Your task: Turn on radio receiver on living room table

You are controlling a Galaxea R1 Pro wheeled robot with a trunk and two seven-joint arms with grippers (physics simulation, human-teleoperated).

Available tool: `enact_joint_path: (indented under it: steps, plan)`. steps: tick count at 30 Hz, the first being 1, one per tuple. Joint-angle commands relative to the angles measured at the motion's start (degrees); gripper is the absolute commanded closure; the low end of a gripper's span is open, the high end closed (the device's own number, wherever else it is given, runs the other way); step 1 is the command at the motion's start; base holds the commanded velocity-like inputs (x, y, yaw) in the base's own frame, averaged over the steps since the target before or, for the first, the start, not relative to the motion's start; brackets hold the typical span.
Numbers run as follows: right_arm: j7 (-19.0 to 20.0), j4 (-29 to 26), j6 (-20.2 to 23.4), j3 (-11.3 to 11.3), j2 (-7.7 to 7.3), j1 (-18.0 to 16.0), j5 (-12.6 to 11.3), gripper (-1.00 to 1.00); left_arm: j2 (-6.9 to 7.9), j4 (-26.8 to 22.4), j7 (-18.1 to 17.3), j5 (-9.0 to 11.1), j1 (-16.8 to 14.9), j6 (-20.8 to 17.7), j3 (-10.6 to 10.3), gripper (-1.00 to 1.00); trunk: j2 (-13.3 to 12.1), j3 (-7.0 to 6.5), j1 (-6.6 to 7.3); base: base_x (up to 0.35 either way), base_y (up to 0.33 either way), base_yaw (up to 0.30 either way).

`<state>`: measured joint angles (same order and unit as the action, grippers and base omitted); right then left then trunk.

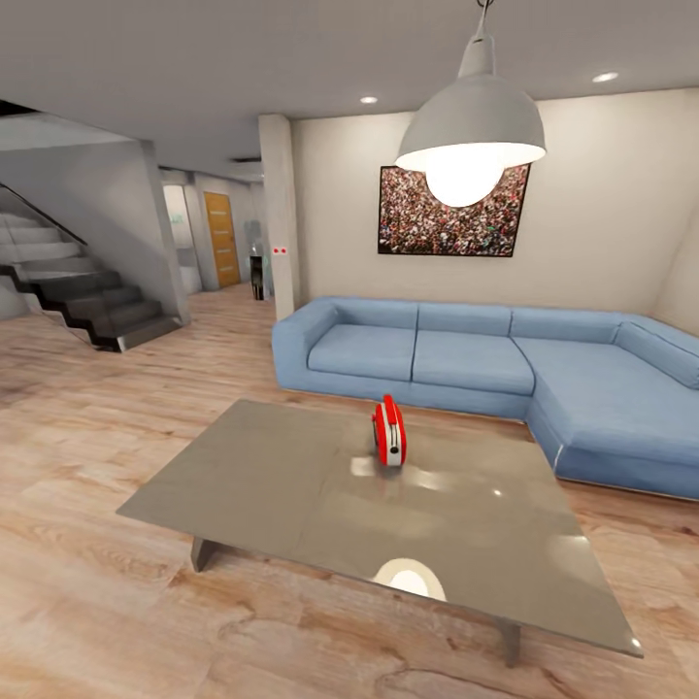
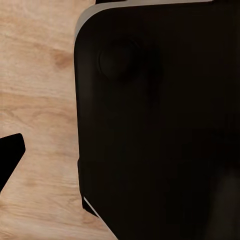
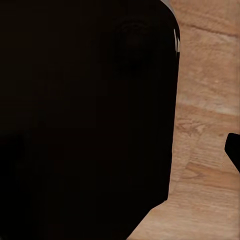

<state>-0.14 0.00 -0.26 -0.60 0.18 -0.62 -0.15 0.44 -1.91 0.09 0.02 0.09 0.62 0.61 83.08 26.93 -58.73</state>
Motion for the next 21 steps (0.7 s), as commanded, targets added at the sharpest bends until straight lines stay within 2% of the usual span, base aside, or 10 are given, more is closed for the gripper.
enact_joint_path:
  steps: [1, 13, 21]
  plan:
    - [0.0, 0.0, 0.0, 0.0, 0.0, 0.0, 0.0, -1.0, 0.0, 0.0, 0.0, 0.0, 0.0, 0.0, 0.0, -1.0, 0.0, 0.0, 0.0, 0.018, 0.0, -0.005]
    - [0.0, 0.0, 0.0, -0.2, 0.0, 0.0, -0.6, -1.0, 0.0, 0.0, 0.0, 0.0, 0.0, 0.0, 0.0, -1.0, 0.0, -0.27, 0.0, 0.002, 0.0, -0.218]
    - [0.0, 0.0, 0.0, -0.2, 0.0, 0.0, -0.6, -1.0, 0.0, 0.0, -0.1, 0.0, 0.0, 0.0, 0.0, -1.0, 0.0, -0.33, 0.0, 0.019, 0.0, -0.062]
